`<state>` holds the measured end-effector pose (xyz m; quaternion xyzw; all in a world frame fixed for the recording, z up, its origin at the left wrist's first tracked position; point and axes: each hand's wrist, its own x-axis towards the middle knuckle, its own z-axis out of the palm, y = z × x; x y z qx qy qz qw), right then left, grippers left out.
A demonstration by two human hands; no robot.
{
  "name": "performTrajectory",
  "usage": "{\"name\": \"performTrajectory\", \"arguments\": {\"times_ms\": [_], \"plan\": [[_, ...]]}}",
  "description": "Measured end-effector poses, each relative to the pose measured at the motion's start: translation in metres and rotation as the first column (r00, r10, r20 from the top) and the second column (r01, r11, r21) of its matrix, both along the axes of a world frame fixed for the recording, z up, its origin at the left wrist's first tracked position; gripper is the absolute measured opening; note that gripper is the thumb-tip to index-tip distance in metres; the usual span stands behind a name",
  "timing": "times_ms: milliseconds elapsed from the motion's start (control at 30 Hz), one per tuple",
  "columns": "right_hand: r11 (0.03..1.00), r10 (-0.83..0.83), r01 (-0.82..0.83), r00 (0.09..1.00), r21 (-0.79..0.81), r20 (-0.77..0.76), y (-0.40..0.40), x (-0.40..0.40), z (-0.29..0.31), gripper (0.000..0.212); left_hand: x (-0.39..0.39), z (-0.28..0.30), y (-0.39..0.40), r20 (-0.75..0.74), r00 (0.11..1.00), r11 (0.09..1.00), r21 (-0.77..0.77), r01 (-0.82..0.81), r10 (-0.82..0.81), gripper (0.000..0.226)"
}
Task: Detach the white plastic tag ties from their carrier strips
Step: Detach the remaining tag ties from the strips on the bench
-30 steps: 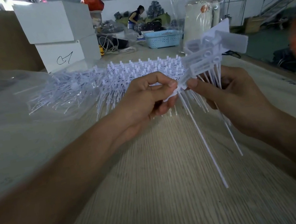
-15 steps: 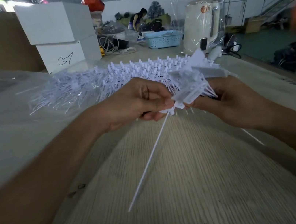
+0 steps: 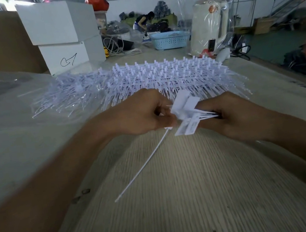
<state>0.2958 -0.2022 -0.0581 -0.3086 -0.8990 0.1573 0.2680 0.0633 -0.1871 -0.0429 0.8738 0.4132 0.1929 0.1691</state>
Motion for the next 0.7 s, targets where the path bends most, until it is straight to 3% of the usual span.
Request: {"name": "performTrajectory", "arguments": {"times_ms": [67,133,233,300,467,567,700], "plan": [[0.998,-0.052,0.052,0.998,-0.035,-0.017,0.003,-0.001,-0.003,0.029,0.0,-0.002,0.002,0.059,0.998,0.999,0.003,-0.033,0.033,0.019],[0.989,-0.14,0.136,0.987,-0.062,-0.073,0.005,-0.002,-0.004,0.025,0.002,-0.003,0.004,0.221,0.973,0.998,-0.01,-0.066,0.066,0.012],[0.963,-0.253,0.215,0.933,-0.165,-0.257,0.007,-0.007,-0.004,0.033,0.007,-0.002,0.0,0.503,0.856,0.993,-0.061,-0.102,0.118,0.009],[0.935,-0.301,0.191,0.873,-0.3,-0.383,0.004,-0.012,-0.002,0.034,0.015,-0.001,-0.002,0.607,0.783,0.989,-0.033,-0.147,0.137,0.008],[0.886,-0.287,0.001,0.787,-0.464,-0.546,-0.008,-0.027,0.006,0.025,0.036,0.006,-0.009,0.647,0.752,0.88,0.279,-0.384,0.123,0.006],[0.931,-0.19,-0.03,0.813,-0.365,-0.55,-0.013,-0.031,0.012,0.022,0.04,0.011,-0.014,0.68,0.732,0.827,0.381,-0.413,0.053,0.006],[0.944,-0.159,-0.026,0.838,-0.33,-0.523,-0.015,-0.032,0.014,0.041,0.041,0.013,-0.018,0.724,0.689,0.822,0.413,-0.392,-0.035,0.008]]}}
